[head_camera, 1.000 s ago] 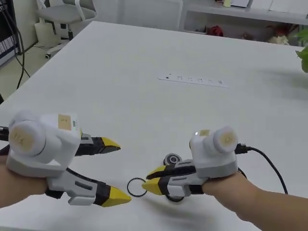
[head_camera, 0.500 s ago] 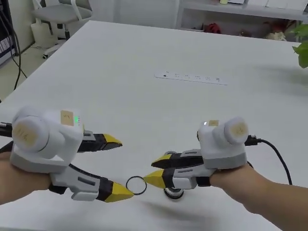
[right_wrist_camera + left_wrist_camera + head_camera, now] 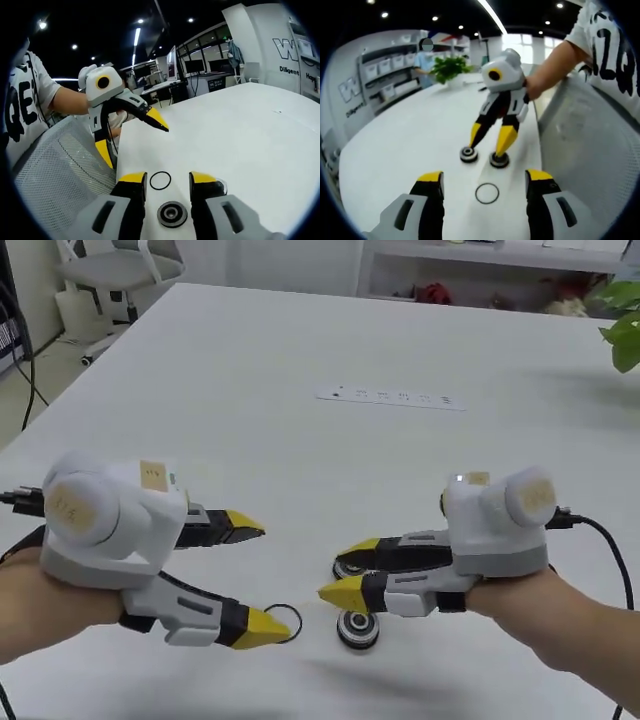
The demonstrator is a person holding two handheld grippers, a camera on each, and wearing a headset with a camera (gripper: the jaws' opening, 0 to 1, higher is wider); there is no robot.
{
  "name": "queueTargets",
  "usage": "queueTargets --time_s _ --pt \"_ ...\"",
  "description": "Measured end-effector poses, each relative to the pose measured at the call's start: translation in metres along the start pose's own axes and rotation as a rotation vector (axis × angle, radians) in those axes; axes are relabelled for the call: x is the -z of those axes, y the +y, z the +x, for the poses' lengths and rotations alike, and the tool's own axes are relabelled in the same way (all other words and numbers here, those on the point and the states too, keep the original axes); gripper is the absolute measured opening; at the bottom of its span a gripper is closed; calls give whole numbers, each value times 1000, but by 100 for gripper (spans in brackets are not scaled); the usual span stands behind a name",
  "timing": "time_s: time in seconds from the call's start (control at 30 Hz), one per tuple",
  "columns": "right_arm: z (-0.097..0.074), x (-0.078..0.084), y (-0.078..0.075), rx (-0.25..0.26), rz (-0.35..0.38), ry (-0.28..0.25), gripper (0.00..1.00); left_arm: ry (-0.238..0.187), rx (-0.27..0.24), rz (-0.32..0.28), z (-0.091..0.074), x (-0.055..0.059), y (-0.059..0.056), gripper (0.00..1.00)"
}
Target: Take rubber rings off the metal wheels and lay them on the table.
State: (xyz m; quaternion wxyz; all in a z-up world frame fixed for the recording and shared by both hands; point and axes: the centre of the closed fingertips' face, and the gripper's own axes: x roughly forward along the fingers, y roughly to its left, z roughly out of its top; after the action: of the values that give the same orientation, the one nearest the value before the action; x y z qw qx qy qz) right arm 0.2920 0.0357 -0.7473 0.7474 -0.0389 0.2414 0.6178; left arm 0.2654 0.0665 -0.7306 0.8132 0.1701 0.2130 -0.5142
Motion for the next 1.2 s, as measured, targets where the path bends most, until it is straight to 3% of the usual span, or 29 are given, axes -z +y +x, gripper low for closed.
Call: queueTargets --time_s 0.67,1.2 --pt "-42 16 -21 84 -11 2 46 6 39 21 21 -10 1 67" --pt "-52 32 -27 112 -8 17 52 6 56 22 32 -13 1 67"
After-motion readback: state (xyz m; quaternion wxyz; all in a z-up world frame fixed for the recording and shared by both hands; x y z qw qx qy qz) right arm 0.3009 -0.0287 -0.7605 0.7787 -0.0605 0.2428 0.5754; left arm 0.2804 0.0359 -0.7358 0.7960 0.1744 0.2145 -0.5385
